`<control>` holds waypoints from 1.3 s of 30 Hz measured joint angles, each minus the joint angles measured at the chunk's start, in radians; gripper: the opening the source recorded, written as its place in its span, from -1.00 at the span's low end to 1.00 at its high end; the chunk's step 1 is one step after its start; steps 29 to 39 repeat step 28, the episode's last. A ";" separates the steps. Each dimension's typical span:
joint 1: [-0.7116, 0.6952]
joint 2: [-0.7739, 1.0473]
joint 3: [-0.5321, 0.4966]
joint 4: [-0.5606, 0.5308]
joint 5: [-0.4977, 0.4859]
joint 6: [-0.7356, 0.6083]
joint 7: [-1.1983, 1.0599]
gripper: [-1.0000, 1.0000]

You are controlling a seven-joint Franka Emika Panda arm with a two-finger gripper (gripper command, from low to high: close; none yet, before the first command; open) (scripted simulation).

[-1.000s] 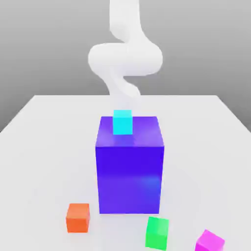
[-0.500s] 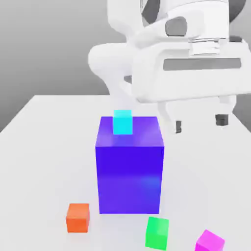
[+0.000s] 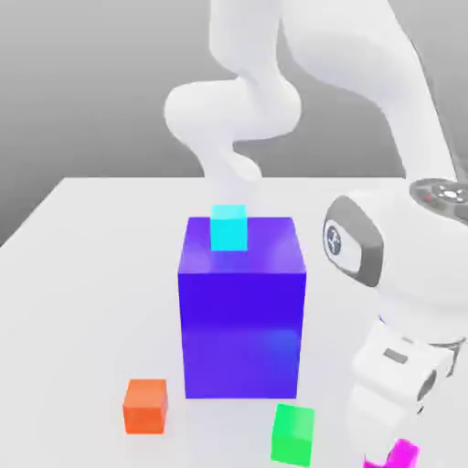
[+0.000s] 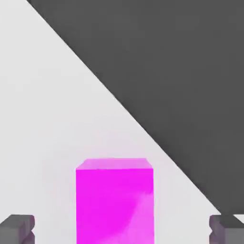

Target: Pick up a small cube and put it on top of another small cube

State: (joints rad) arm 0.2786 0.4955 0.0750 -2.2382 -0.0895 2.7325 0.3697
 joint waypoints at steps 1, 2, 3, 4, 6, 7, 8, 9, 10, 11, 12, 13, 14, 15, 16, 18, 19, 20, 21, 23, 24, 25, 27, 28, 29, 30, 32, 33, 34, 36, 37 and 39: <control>0.004 0.029 -0.004 0.006 -0.004 0.022 0.002 -1.00; 0.004 0.029 -0.004 0.006 -0.004 0.022 0.002 -1.00; 0.004 0.029 -0.004 0.006 -0.004 0.022 0.003 -1.00; 0.004 0.029 -0.004 0.006 -0.004 0.022 0.003 -1.00; 0.003 0.029 -0.004 0.006 -0.004 0.021 0.003 -1.00; 0.005 0.043 -0.006 0.009 -0.006 0.032 0.004 -1.00; 0.004 0.032 -0.004 0.007 -0.005 0.023 0.003 -1.00; 0.001 0.009 -0.001 0.002 -0.002 0.005 0.000 -1.00; -0.002 -0.021 0.004 -0.005 0.003 -0.018 -0.003 -1.00; -0.005 -0.054 0.008 -0.012 0.009 -0.044 -0.008 -1.00; -0.008 -0.089 0.012 -0.020 0.016 -0.070 -0.012 -1.00; -0.017 -0.125 0.008 -0.040 0.019 -0.087 -0.019 -1.00; -0.030 -0.161 -0.001 -0.068 0.021 -0.095 -0.027 -1.00; -0.044 -0.198 -0.010 -0.098 0.025 -0.102 -0.037 -1.00; -0.060 -0.235 -0.019 -0.128 0.031 -0.108 -0.048 -1.00; -0.091 -0.309 -0.038 -0.192 0.051 -0.117 -0.078 -1.00; -0.106 -0.346 -0.048 -0.223 0.066 -0.123 -0.096 -1.00; -0.117 -0.360 -0.054 -0.245 0.077 -0.115 -0.110 -1.00; -0.123 -0.349 -0.057 -0.254 0.082 -0.094 -0.116 -1.00; -0.129 -0.296 -0.057 -0.259 0.082 -0.037 -0.118 -1.00; -0.129 -0.263 -0.059 -0.259 0.081 -0.004 -0.117 -1.00; -0.129 -0.235 -0.060 -0.258 0.080 0.023 -0.116 1.00; -0.129 -0.235 -0.060 -0.258 0.080 0.023 -0.116 1.00; -0.129 -0.235 -0.060 -0.258 0.080 0.023 -0.116 1.00; -0.129 -0.235 -0.060 -0.258 0.080 0.023 -0.116 1.00; -0.129 -0.235 -0.060 -0.258 0.080 0.023 -0.116 1.00; -0.129 -0.235 -0.060 -0.258 0.080 0.023 -0.116 1.00; -0.129 -0.235 -0.060 -0.258 0.080 0.023 -0.116 1.00; -0.129 -0.235 -0.060 -0.258 0.080 0.023 -0.116 1.00; -0.129 -0.235 -0.060 -0.258 0.080 0.023 -0.116 1.00; -0.129 -0.235 -0.060 -0.258 0.080 0.023 -0.116 1.00; -0.129 -0.235 -0.060 -0.258 0.080 0.023 -0.116 1.00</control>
